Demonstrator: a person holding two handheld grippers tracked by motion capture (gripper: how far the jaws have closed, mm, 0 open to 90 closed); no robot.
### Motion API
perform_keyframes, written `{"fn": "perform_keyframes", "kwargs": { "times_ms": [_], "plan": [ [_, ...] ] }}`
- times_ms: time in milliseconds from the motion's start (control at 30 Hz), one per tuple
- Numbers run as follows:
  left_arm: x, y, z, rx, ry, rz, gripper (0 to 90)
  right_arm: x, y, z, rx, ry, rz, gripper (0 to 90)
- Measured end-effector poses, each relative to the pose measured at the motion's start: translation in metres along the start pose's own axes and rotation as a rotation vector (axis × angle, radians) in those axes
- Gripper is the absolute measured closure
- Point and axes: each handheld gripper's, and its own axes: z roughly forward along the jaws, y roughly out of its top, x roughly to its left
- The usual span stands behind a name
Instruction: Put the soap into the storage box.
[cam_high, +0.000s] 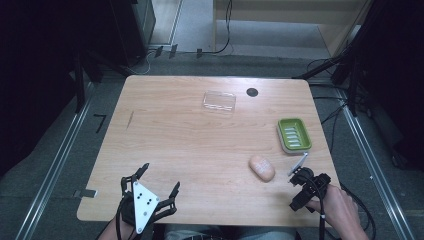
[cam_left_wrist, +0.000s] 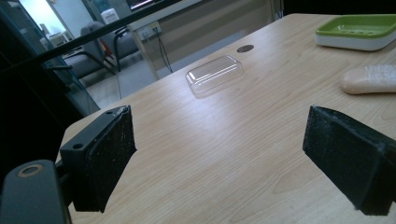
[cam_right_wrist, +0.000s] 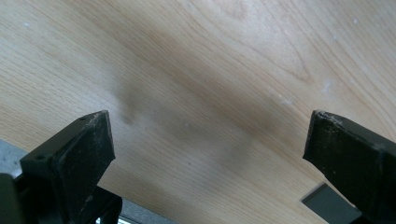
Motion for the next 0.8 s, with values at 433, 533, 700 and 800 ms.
{"fn": "perform_keyframes", "kwargs": {
  "times_ms": [433,533,700,800],
  "plan": [
    [-0.002,0.001,-0.003,-0.001,0.002,0.001,9.9,0.01,0.01,-0.007,-0.032,0.001,-0.056,1.5],
    [-0.001,0.0,-0.003,0.005,0.0,0.006,9.9,0.012,0.014,-0.01,-0.04,-0.006,-0.069,1.5],
    [0.0,0.0,-0.004,0.001,0.006,-0.005,9.9,0.017,0.023,-0.016,-0.056,-0.003,-0.086,1.3],
    [0.0,-0.001,-0.004,0.001,0.007,-0.005,9.9,0.022,0.03,-0.019,-0.063,0.0,-0.102,0.9]
  ]
}}
